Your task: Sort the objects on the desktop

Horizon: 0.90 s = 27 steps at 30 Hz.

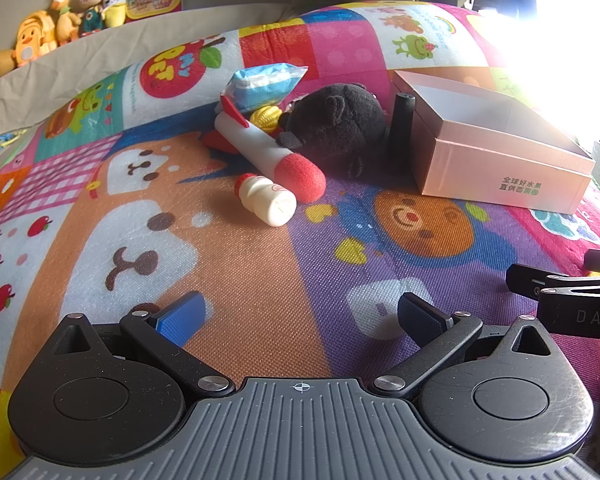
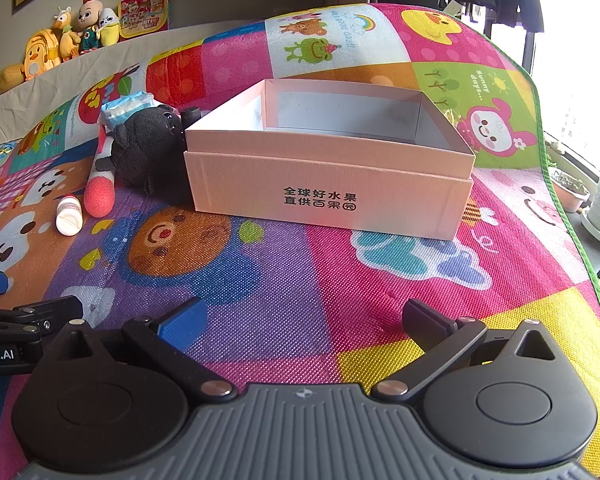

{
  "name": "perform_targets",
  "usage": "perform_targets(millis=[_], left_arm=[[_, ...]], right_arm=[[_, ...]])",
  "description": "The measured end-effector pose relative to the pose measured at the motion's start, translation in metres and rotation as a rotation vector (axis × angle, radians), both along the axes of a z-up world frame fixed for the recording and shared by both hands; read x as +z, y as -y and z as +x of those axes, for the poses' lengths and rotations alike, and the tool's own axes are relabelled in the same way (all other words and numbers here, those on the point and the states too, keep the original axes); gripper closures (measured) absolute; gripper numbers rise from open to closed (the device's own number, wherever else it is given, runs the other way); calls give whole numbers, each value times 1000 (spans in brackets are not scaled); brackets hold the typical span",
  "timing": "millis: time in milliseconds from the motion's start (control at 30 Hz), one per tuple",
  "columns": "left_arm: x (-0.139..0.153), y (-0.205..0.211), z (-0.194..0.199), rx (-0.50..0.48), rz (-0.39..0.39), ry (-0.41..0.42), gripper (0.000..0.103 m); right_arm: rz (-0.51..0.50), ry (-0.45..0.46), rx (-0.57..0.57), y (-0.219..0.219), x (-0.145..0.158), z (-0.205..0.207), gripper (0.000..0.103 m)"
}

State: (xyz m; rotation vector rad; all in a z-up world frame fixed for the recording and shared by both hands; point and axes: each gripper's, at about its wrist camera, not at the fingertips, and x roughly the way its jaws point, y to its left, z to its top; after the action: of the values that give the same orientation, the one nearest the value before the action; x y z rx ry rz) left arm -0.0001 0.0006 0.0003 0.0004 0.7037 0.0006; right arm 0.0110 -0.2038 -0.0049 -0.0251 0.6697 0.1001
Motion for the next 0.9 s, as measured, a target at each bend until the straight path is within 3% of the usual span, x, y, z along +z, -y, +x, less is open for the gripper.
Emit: perform_targets(millis=[567,900], left_arm=[[0,0,0,-1,3,-5,0],[3,-2,2,-35,5,-33,0]], right_arm=[[-2,-2,1,0,0,0,0],[-18,-53,32,2,4,3,0]])
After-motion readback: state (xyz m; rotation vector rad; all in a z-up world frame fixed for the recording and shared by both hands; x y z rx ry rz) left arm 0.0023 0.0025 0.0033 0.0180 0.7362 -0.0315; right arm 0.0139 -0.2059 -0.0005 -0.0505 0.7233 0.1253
